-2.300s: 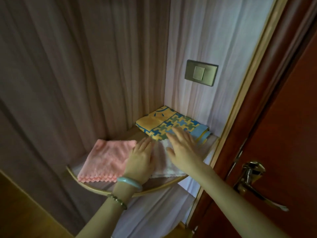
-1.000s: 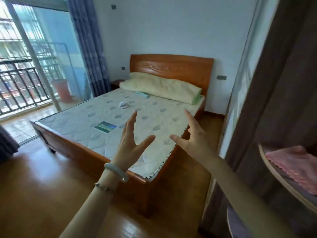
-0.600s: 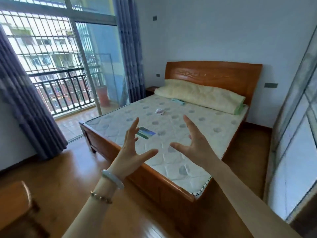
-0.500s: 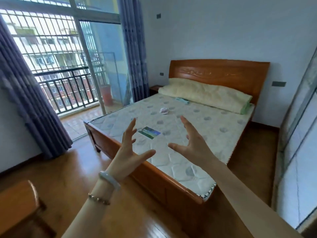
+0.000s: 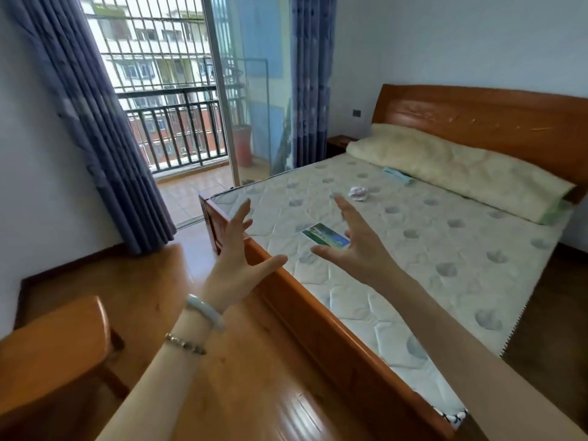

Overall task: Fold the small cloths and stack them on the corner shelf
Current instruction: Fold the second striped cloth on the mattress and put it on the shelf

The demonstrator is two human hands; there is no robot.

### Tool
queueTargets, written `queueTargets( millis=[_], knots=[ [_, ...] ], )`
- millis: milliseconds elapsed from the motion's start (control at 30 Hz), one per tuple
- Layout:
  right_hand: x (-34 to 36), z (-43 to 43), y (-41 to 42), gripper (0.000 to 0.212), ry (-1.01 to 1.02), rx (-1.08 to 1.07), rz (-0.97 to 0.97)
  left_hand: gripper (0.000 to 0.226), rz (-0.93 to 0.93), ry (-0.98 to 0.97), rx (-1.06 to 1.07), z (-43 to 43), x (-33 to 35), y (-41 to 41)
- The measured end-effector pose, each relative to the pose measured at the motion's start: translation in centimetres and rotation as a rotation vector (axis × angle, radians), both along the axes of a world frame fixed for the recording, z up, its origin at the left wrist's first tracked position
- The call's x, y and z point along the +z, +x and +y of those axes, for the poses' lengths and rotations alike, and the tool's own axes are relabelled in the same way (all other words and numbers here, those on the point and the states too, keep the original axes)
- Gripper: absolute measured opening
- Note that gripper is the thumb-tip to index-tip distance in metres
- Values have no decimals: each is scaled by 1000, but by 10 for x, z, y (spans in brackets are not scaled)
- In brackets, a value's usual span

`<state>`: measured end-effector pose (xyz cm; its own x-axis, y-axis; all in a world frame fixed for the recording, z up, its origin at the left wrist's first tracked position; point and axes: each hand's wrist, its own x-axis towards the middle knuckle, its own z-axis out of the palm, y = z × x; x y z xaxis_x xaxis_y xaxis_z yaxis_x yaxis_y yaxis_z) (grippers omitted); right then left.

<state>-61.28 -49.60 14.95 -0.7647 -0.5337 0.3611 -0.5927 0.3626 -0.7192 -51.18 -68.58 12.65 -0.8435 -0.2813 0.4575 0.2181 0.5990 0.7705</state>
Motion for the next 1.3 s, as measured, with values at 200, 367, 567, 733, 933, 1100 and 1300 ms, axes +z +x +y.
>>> queueTargets(
  millis=[200, 367, 567, 733, 933, 1100, 1300],
  knots=[
    [12, -96, -103, 96, -50, 50, -18, 104, -46, -10, 71, -92, 10, -91],
    [24, -185, -177, 97, -72, 125, 11, 105, -16, 47, 143, -166, 29, -153],
    [13, -292, -237, 96, -60, 257, -10, 104, -48, 81, 268, -251, 18, -195],
    [-7, -400, -288, 95, -76, 312, -50, 105, -67, 88, 346, -352, 5, -235],
    [-2, -552, -358, 93, -106, 370, -65, 107, -79, 57, 354, -502, 20, -298],
    [11, -667, -411, 95, -143, 375, -72, 106, -93, 39, 336, -615, 36, -351],
    [-3, -780, -473, 102, -110, 382, -128, 103, -89, 53, 337, -728, 24, -403]
  ],
)
